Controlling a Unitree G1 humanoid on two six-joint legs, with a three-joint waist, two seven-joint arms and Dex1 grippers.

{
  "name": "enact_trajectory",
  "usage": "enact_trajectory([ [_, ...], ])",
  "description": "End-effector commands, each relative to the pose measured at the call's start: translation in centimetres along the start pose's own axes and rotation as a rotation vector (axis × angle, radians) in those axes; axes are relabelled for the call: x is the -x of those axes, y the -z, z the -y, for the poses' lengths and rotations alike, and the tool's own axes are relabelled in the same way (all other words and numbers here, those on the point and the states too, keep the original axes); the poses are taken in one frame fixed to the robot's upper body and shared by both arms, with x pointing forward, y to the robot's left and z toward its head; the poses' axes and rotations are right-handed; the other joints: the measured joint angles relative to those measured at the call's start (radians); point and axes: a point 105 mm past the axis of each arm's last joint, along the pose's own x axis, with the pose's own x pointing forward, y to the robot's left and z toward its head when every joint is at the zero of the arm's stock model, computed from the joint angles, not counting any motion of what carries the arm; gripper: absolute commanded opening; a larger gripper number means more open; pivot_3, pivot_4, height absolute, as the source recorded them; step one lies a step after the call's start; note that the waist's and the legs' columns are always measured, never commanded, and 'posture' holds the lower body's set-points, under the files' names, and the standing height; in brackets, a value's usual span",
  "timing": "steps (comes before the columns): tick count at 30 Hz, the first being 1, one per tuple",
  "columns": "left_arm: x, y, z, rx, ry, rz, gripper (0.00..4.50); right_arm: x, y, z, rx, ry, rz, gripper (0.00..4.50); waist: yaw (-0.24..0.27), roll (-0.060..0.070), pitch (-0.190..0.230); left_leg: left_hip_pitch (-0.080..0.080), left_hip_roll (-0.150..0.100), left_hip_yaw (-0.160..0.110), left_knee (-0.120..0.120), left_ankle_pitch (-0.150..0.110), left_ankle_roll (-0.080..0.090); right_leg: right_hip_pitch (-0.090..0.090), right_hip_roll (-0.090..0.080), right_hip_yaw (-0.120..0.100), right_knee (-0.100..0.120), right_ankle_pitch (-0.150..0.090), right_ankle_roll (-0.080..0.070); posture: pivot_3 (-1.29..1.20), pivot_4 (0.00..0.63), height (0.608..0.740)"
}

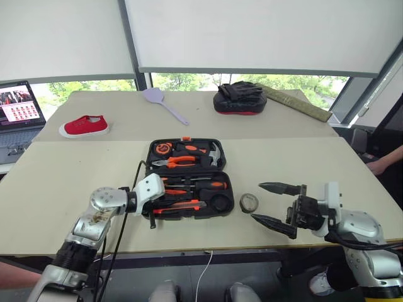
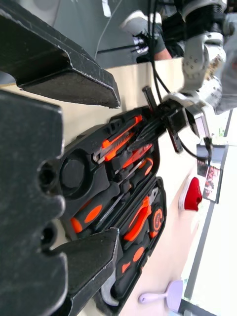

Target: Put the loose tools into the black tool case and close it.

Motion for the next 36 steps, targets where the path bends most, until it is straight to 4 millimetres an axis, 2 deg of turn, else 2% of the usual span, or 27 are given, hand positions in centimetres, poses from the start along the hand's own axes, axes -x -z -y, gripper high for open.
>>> enact_trajectory([
  [1,2.2,-3.4,-0.1,0.011,0.033,0.236,1.16,1.7,-1.3,1.3,0.089,0.105,0.002,4.5,-0.001,-0.002,0.002,0.0,0.0,0.0,0.0,0.0,0.0,-0.001,0.0,0.0,0.0,0.0,0.0,0.0,0.15,0.74],
  [2,2.8,-4.3,0.3,0.021,0.069,0.299,1.54,2.0,-1.3,1.5,0.094,0.126,-0.001,4.5,-0.002,-0.003,0.002,0.0,0.0,0.0,0.0,0.0,0.0,-0.001,0.0,0.0,0.0,0.0,0.0,0.0,0.15,0.74],
  [5,4.7,-4.4,0.2,0.028,0.059,0.279,2.73,4.0,-0.2,1.7,0.099,0.196,-0.072,4.5,-0.001,-0.003,0.002,-0.001,0.0,0.0,0.0,0.0,0.0,-0.001,0.0,0.0,0.0,0.001,-0.001,0.0,0.15,0.74],
  [7,6.2,-4.2,0.6,0.03,0.063,0.252,3.52,6.2,1.1,1.7,0.094,0.258,-0.157,4.5,-0.002,-0.003,0.002,-0.001,0.0,0.0,0.0,0.0,0.0,0.0,0.0,-0.001,-0.001,0.001,-0.001,0.0,0.15,0.74],
  [10,8.3,-2.5,1.7,-0.097,0.001,0.14,4.45,10.9,3.0,1.3,0.063,0.375,-0.304,4.5,-0.002,-0.002,0.002,-0.001,0.0,0.0,-0.001,-0.001,0.001,0.0,-0.001,0.0,-0.002,0.0,-0.001,0.0,0.15,0.74],
  [12,8.9,-2.3,2.5,-0.071,0.01,0.191,4.45,12.3,3.9,1.1,0.015,0.406,-0.379,4.5,-0.003,-0.002,0.003,-0.001,0.0,0.001,-0.001,-0.002,0.0,-0.001,-0.002,0.0,-0.002,-0.005,-0.004,0.0,0.15,0.74],
  [13,9.1,-2.3,2.6,-0.045,0.008,0.215,4.45,12.4,4.1,0.7,-0.016,0.383,-0.394,4.5,-0.003,-0.002,0.003,-0.001,-0.001,0.001,-0.001,-0.002,0.0,-0.001,-0.002,0.0,-0.002,-0.006,-0.004,0.0,0.15,0.74],
  [15,9.3,-2.5,3.3,-0.009,0.057,0.26,4.45,11.3,3.8,0.4,-0.043,0.327,-0.384,4.5,-0.003,-0.003,0.003,0.0,0.0,0.0,-0.001,-0.004,-0.005,-0.001,-0.002,0.0,-0.002,-0.005,-0.005,0.0,0.15,0.74],
  [17,9.0,-3.1,3.6,0.01,0.09,0.315,4.45,9.2,3.2,0.7,-0.058,0.273,-0.357,4.5,-0.005,-0.003,0.003,0.001,0.001,0.0,-0.001,-0.006,-0.008,-0.001,-0.002,0.0,-0.002,-0.003,-0.006,0.0,0.15,0.74],
  [19,8.5,-3.7,3.6,-0.016,0.091,0.345,4.45,6.8,2.9,0.6,-0.055,0.173,-0.397,4.5,-0.008,-0.002,0.004,0.003,0.001,-0.003,-0.001,-0.006,-0.008,0.0,-0.002,0.0,-0.001,-0.002,-0.007,0.0,0.15,0.74],
  [23,7.7,-4.2,3.7,0.0,0.102,0.366,4.45,3.6,2.6,0.7,-0.069,0.072,-0.475,4.5,-0.007,0.0,0.005,0.004,0.0,-0.004,-0.001,-0.006,-0.008,0.0,-0.002,0.001,0.0,-0.002,-0.006,0.0,0.15,0.74],
  [25,7.1,-4.2,3.8,0.016,0.107,0.363,4.45,1.5,2.8,0.8,-0.066,0.018,-0.537,4.5,-0.004,-0.001,0.005,0.004,0.0,-0.003,-0.001,-0.006,-0.008,-0.001,-0.001,0.001,-0.001,-0.002,-0.007,0.0,0.15,0.74],
  [27,6.5,-4.1,4.1,0.021,0.118,0.36,4.45,-0.3,3.9,0.8,-0.033,-0.045,-0.625,4.5,-0.004,-0.001,0.005,0.002,0.0,-0.002,-0.001,-0.003,-0.003,-0.002,0.0,0.002,-0.001,-0.003,-0.007,0.0,0.15,0.74],
  [30,6.4,-3.7,4.4,0.02,0.118,0.357,4.45,-1.7,5.2,1.2,0.0,-0.073,-0.707,4.5,-0.002,-0.001,0.005,-0.002,-0.001,-0.001,-0.001,-0.002,0.0,-0.004,0.001,0.002,-0.002,-0.003,-0.008,0.0,0.15,0.74],
  [34,6.4,-3.4,4.4,0.011,0.101,0.347,4.45,-2.8,5.6,1.3,0.024,-0.097,-0.739,4.5,0.002,-0.002,0.006,-0.005,-0.002,-0.002,-0.001,-0.005,0.001,-0.005,0.0,0.001,-0.003,-0.001,-0.007,0.0,0.15,0.74],
  [36,6.5,-3.2,4.3,0.009,0.087,0.347,4.5,-2.9,5.9,1.3,0.021,-0.098,-0.763,4.0,0.001,-0.002,0.006,-0.006,-0.002,-0.002,-0.001,-0.006,0.001,-0.005,0.0,0.001,-0.004,-0.001,-0.006,0.0,0.15,0.74],
])
